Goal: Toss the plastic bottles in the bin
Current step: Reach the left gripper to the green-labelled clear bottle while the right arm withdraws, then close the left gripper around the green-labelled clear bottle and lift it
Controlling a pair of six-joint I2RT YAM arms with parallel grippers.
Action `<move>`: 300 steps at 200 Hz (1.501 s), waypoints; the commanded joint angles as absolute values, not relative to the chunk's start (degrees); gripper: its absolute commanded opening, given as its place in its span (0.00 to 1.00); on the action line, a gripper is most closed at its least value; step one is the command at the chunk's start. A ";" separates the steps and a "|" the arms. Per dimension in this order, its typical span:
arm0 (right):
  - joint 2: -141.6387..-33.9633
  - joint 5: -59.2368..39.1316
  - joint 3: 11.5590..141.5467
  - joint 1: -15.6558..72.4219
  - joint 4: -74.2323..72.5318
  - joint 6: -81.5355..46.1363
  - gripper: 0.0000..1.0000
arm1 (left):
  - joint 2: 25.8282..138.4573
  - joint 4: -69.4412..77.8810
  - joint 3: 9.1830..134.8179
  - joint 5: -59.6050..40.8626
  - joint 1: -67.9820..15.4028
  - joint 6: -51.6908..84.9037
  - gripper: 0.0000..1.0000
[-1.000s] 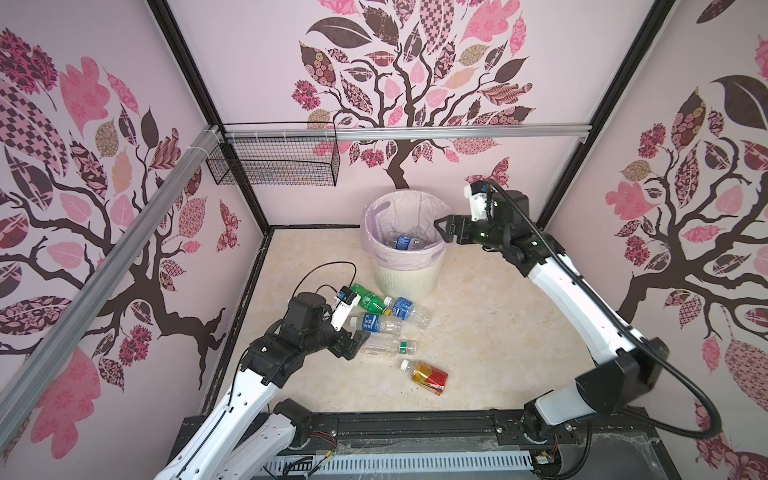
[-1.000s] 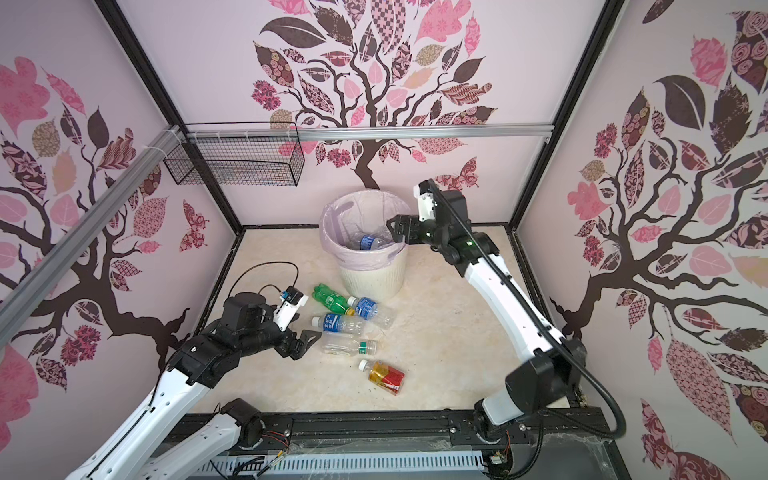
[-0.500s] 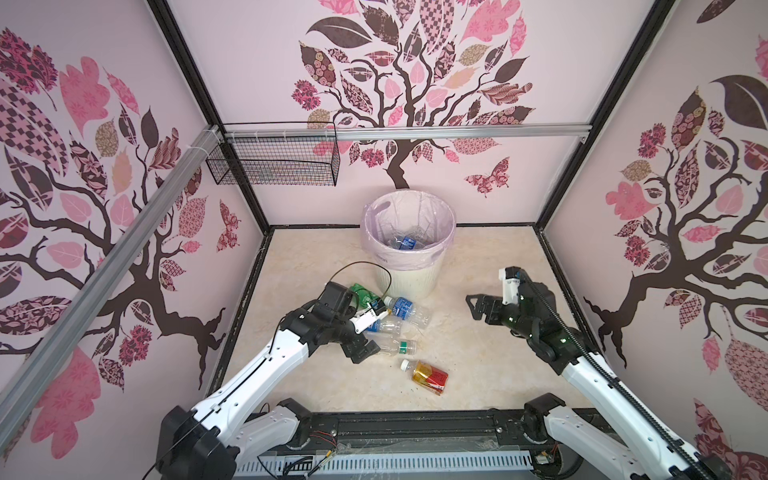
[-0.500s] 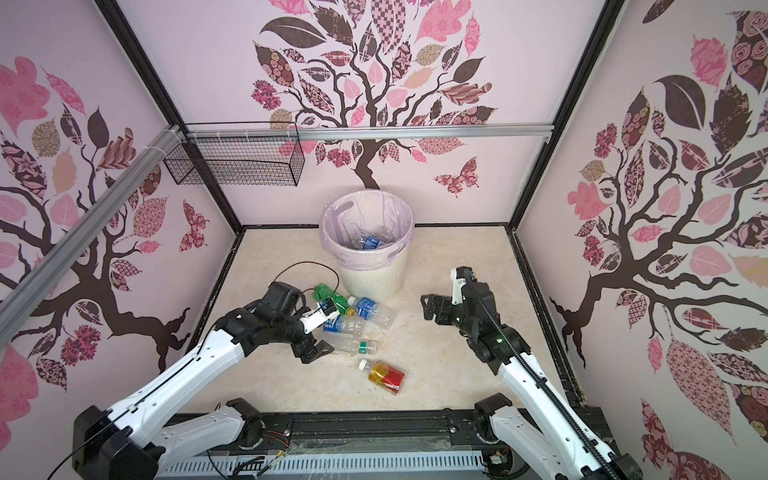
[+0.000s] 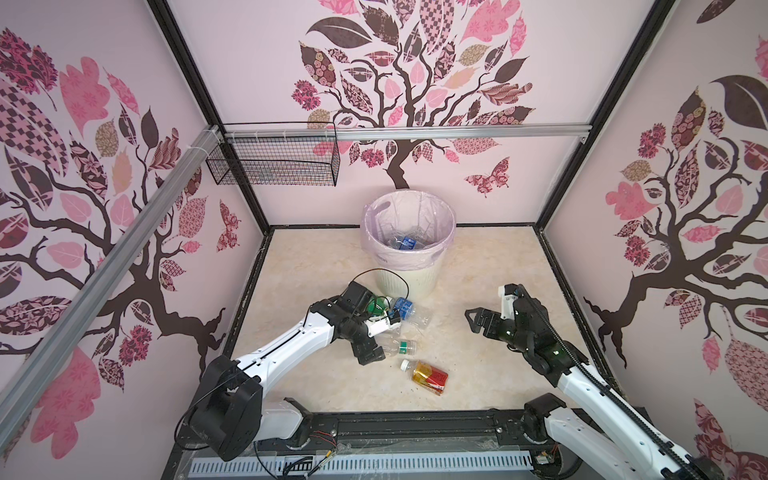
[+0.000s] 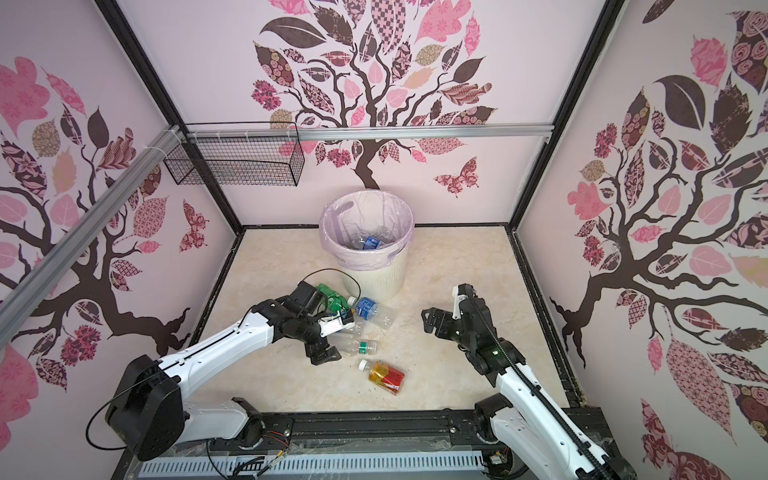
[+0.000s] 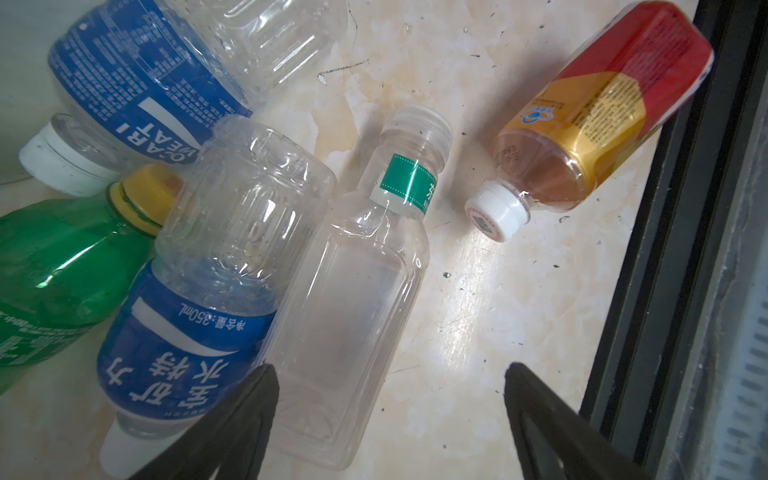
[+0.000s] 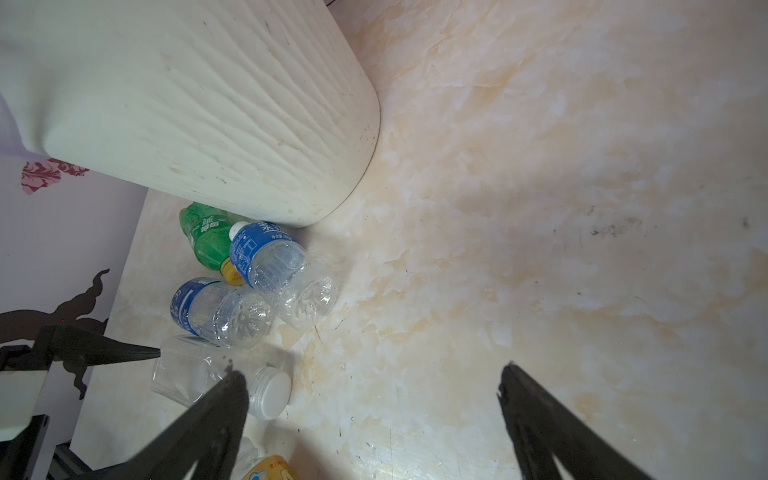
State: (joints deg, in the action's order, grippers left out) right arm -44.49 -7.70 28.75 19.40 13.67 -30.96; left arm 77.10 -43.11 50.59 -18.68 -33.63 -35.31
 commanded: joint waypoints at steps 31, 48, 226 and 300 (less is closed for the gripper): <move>-44.53 -8.28 30.54 19.09 11.87 -31.54 0.97 | 79.51 -36.81 51.13 -15.82 -34.51 -37.09 0.89; -44.49 -8.48 30.16 19.09 11.72 -31.72 0.97 | 80.99 -37.66 51.89 -15.58 -34.59 -37.62 0.88; -47.37 -9.67 29.09 19.16 9.55 -31.81 0.97 | 87.41 -37.40 49.62 -9.76 -39.55 -37.58 0.56; -46.19 -8.04 29.35 19.11 12.11 -30.33 0.97 | 76.44 -39.22 48.38 -9.50 -41.31 -34.69 0.49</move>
State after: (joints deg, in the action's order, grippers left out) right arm -46.74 -8.99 28.40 19.40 10.61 -31.29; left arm 82.81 -38.63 50.09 -8.91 -41.21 -36.60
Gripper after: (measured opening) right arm 0.968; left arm 0.551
